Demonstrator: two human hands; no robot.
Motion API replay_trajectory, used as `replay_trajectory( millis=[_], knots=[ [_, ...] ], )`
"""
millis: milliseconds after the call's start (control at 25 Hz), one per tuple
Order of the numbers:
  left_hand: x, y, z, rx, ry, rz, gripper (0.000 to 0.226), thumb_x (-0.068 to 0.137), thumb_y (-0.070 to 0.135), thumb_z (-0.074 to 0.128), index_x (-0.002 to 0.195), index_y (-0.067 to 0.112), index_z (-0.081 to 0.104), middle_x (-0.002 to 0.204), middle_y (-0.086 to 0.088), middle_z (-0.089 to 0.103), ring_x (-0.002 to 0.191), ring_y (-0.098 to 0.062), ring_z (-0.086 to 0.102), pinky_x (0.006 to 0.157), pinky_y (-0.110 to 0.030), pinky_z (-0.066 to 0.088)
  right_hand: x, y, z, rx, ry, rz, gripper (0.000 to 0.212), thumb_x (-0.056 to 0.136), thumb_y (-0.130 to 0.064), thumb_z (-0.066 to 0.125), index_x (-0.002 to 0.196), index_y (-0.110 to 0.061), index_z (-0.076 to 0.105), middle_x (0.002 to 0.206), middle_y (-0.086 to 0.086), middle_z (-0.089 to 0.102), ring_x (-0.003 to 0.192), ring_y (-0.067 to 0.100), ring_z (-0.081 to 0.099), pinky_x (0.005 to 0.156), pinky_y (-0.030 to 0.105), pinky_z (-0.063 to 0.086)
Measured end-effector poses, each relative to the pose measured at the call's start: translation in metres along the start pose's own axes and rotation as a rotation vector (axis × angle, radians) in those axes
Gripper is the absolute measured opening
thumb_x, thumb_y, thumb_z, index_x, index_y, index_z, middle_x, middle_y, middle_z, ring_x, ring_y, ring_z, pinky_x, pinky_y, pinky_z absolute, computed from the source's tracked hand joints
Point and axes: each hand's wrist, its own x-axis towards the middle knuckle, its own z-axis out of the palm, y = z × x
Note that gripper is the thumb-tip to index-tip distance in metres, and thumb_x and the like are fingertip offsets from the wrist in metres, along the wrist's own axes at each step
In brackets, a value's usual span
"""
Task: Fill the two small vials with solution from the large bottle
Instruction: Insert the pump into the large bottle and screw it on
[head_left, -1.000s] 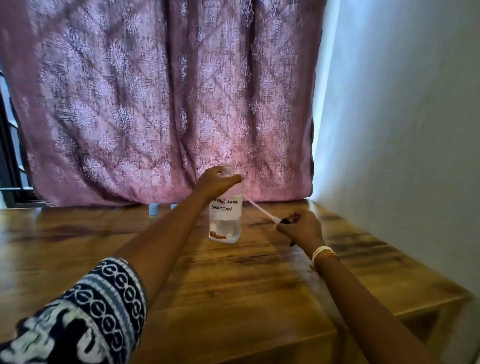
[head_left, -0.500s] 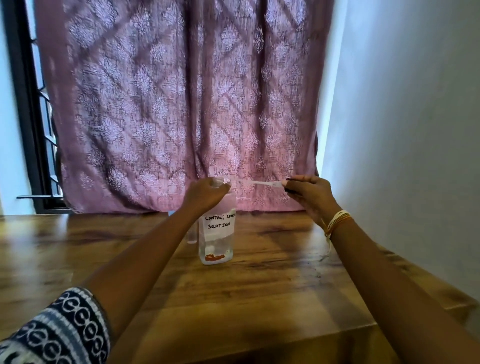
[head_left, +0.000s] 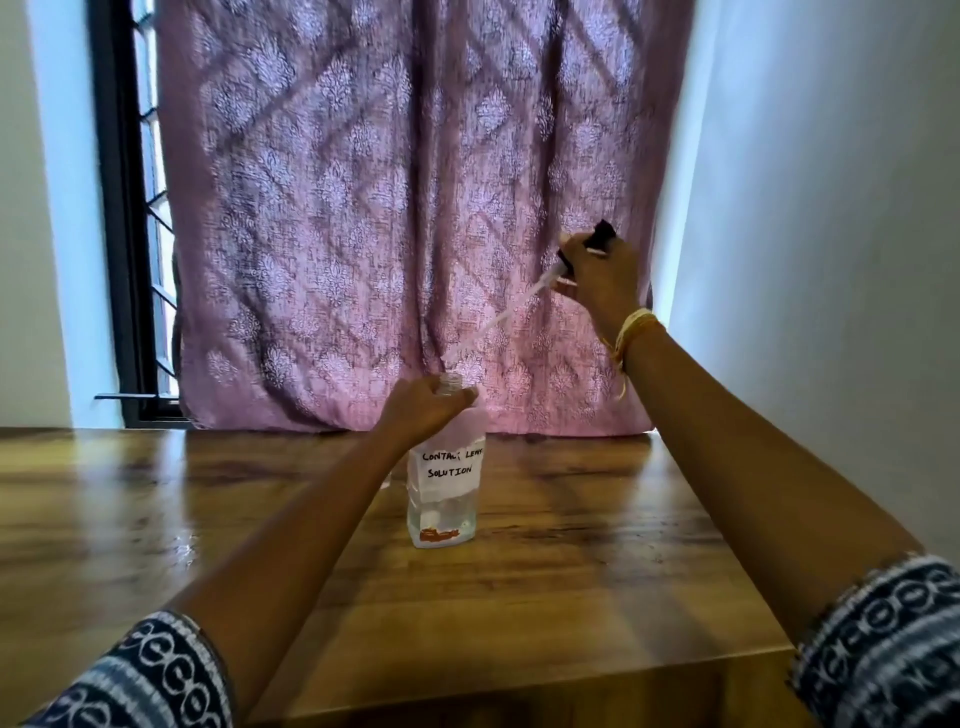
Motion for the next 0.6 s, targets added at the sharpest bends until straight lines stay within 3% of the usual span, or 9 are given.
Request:
replay_trajectory(
  millis=[160,360,600],
  knots=[
    [-0.005,0.002,-0.002,-0.047,-0.03,-0.063,0.09,0.065,0.076,0.049,0.124,0.009,0.06,0.128,-0.017,0.061,0.11,-0.034,0.06,0.096,-0.046,0.049,0.027,-0.02,0.026,-0.144,-0.054,-0.067,0.019,0.091,-0.019,0.065,0.091,0.0,0.064,0.07,0.008,0.065,0.06,0.019,0.066,0.06,0.032,0.059],
    [-0.011,0.008,-0.005,-0.078,-0.053,-0.052,0.071,0.071,0.068,0.05,0.11,0.01,0.065,0.114,-0.011,0.067,0.104,-0.031,0.062,0.097,-0.043,0.046,0.04,-0.026,0.046,-0.272,-0.12,-0.074,0.031,0.089,-0.023,0.068,0.1,0.006,0.065,0.082,0.013,0.067,0.073,0.028,0.067,0.063,0.038,0.061],
    [-0.01,0.007,-0.005,-0.094,-0.075,-0.056,0.074,0.065,0.07,0.045,0.108,0.013,0.066,0.108,-0.01,0.07,0.099,-0.03,0.064,0.097,-0.045,0.047,0.013,-0.012,0.06,-0.334,-0.268,-0.049,0.019,0.09,-0.015,0.067,0.092,0.004,0.063,0.083,0.017,0.066,0.072,0.029,0.067,0.067,0.041,0.061]
  ],
)
